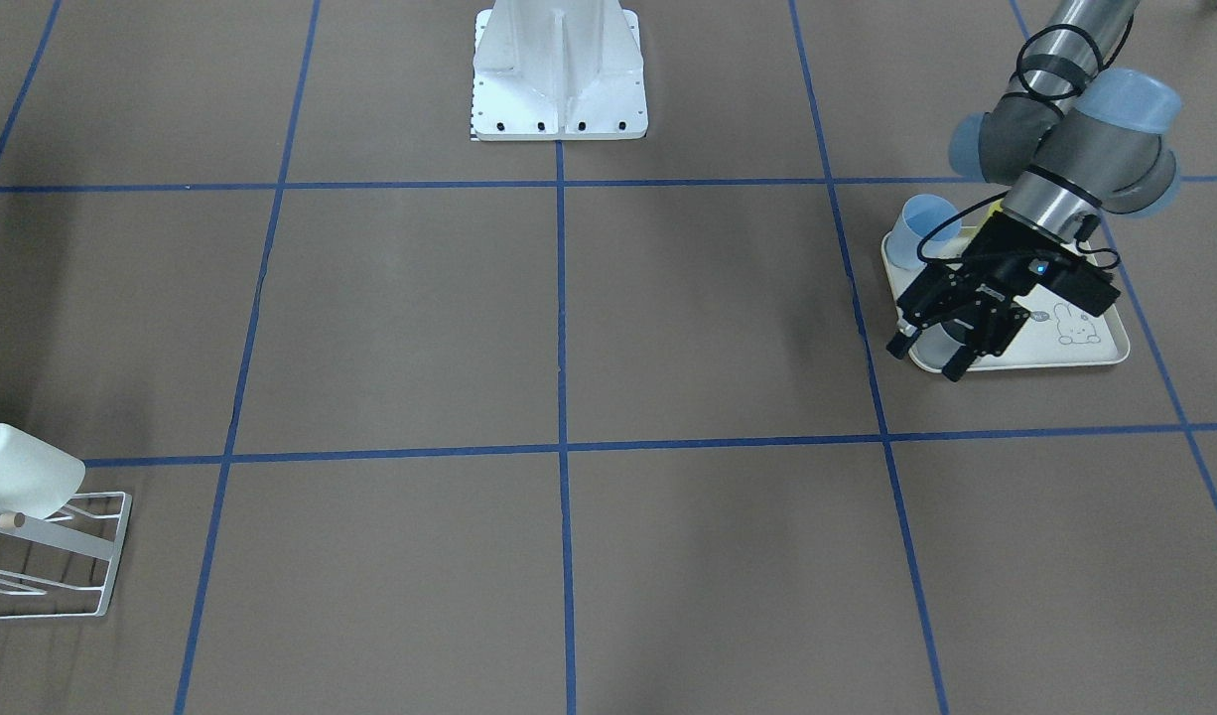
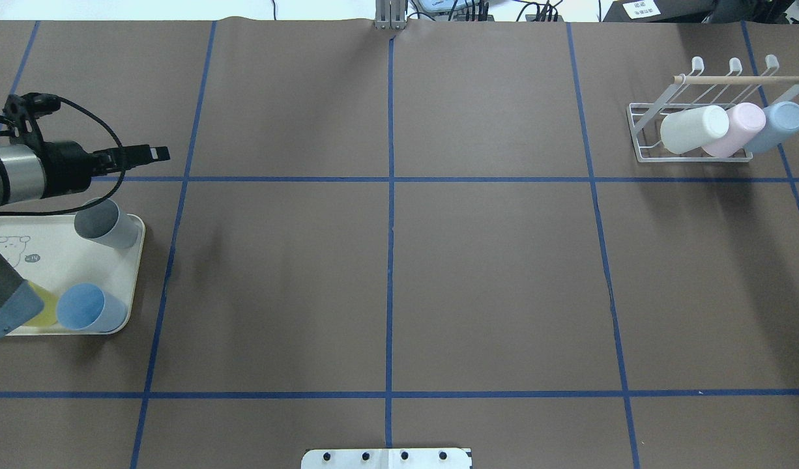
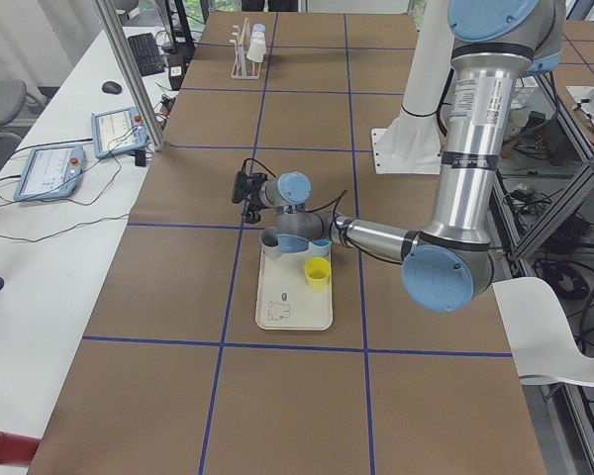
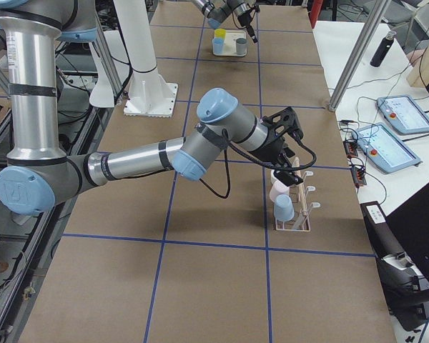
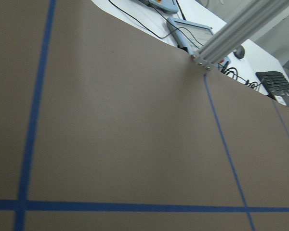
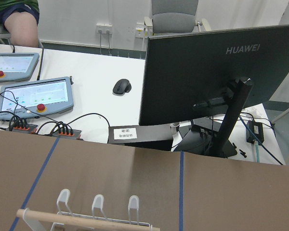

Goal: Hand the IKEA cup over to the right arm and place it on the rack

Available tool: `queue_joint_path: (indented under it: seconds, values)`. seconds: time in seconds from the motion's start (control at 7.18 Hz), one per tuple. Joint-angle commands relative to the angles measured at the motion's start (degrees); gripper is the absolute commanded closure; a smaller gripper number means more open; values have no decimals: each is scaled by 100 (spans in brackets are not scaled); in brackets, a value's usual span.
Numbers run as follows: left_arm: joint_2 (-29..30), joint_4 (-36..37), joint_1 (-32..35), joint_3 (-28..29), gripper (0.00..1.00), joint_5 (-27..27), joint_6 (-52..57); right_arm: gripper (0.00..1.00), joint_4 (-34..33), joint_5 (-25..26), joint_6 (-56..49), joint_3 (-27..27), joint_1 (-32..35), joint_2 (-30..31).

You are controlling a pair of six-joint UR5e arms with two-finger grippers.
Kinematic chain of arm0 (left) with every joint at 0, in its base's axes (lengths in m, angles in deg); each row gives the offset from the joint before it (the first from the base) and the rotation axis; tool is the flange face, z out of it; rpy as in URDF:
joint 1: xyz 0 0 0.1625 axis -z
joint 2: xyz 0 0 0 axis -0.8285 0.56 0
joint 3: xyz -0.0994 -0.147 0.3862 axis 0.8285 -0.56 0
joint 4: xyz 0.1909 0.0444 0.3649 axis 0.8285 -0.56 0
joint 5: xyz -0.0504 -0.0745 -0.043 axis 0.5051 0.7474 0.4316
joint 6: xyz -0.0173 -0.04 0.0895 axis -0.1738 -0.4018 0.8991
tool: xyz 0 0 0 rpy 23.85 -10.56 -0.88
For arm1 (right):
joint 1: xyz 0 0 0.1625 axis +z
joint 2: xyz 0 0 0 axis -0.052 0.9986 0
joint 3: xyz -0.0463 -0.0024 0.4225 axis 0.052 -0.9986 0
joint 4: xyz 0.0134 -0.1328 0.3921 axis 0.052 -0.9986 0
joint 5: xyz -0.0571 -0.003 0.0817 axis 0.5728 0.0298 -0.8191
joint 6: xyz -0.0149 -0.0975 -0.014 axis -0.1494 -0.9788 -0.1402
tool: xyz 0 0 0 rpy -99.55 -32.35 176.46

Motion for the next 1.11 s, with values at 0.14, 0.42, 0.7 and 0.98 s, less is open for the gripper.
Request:
queue_joint_path:
  seconds: [0.14, 0.42, 0.7, 0.98]
  values:
    - [-52, 758, 1338, 469, 1, 1171, 1548, 0, -237, 13, 1, 166, -222, -58]
    - [-52, 1794, 2051, 461, 1, 1972, 2672, 0, -280, 39, 18, 96, -634, -110]
    - [-104, 2649, 2378, 434, 1, 2457, 3179, 0, -289, 4, 210, 8, -977, -102]
    - [-1390, 2687, 2301, -212, 1, 2807, 3171, 0, -219, -49, 1079, 113, -1214, -145]
